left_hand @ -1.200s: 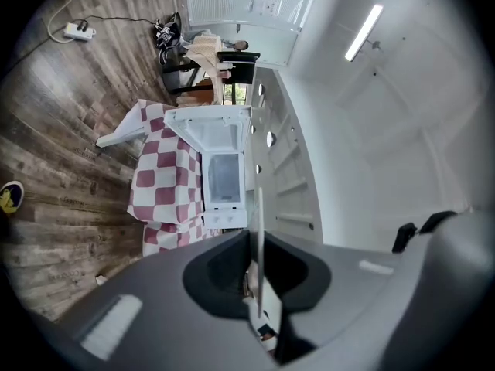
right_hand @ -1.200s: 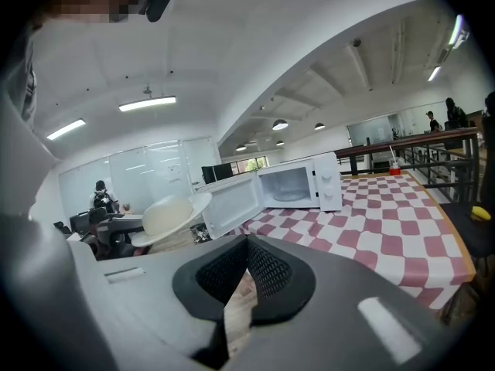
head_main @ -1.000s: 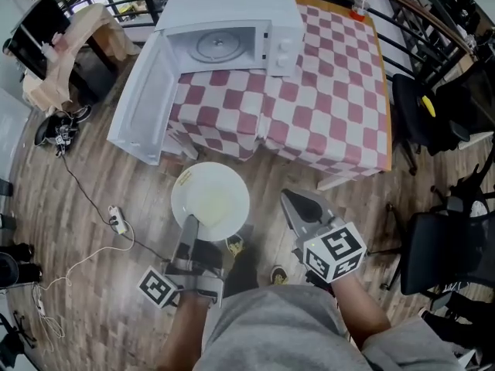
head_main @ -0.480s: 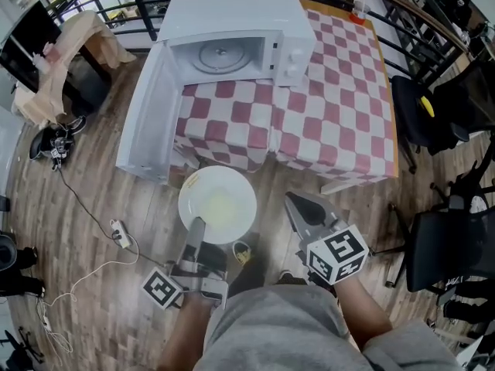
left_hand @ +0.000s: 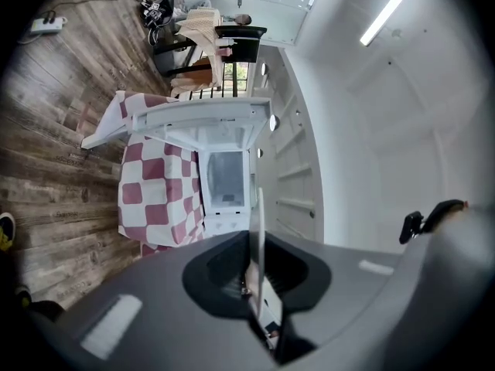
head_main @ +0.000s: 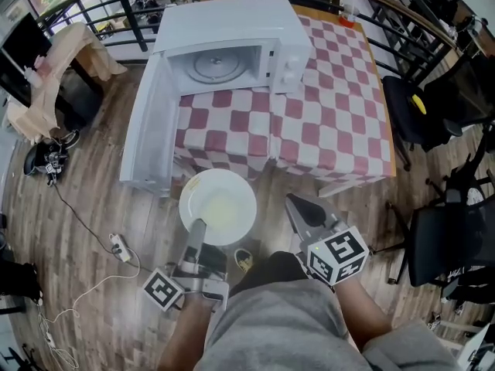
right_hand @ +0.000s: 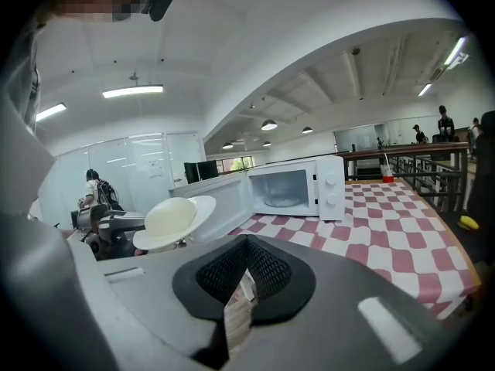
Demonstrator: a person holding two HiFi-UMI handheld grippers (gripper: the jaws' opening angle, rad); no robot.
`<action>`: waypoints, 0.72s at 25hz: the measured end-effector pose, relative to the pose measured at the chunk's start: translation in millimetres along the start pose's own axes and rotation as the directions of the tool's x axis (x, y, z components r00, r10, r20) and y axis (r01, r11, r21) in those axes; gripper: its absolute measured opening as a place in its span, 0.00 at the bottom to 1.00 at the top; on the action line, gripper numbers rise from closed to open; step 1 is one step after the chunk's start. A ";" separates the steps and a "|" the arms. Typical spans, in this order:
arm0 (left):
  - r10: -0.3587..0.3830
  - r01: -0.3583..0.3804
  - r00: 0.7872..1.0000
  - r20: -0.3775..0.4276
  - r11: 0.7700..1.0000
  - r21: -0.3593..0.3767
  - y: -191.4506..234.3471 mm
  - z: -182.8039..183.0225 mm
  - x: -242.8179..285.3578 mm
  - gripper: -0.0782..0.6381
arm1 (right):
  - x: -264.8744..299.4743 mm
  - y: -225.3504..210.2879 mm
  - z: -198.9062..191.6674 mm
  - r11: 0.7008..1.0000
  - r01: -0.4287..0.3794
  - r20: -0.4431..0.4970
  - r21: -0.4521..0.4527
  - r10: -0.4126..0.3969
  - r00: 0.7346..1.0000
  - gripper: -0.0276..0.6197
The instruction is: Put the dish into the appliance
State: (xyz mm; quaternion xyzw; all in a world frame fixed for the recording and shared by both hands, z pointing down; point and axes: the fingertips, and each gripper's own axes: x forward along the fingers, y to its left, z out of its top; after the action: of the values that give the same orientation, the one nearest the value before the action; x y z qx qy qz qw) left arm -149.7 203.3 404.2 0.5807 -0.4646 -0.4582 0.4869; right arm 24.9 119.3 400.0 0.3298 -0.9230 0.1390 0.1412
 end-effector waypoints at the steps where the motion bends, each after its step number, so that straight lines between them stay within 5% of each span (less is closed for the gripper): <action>1: -0.005 0.005 1.000 -0.002 1.000 -0.004 -1.3 0.7 0.4 0.16 | 0.0 -0.1 0.6 1.000 0.005 0.001 0.000 -0.005 1.000 0.04; 18: -0.048 0.047 0.999 -0.025 0.999 -0.027 -13.3 -0.7 12.9 0.16 | 1.0 0.7 11.7 1.000 0.022 0.015 -0.019 -0.021 1.000 0.04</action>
State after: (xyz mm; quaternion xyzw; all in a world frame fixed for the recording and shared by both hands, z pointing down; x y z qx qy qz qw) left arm -145.8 192.0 390.0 0.5909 -0.4385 -0.4683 0.4892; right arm 21.8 115.2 389.5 0.3394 -0.9217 0.1263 0.1392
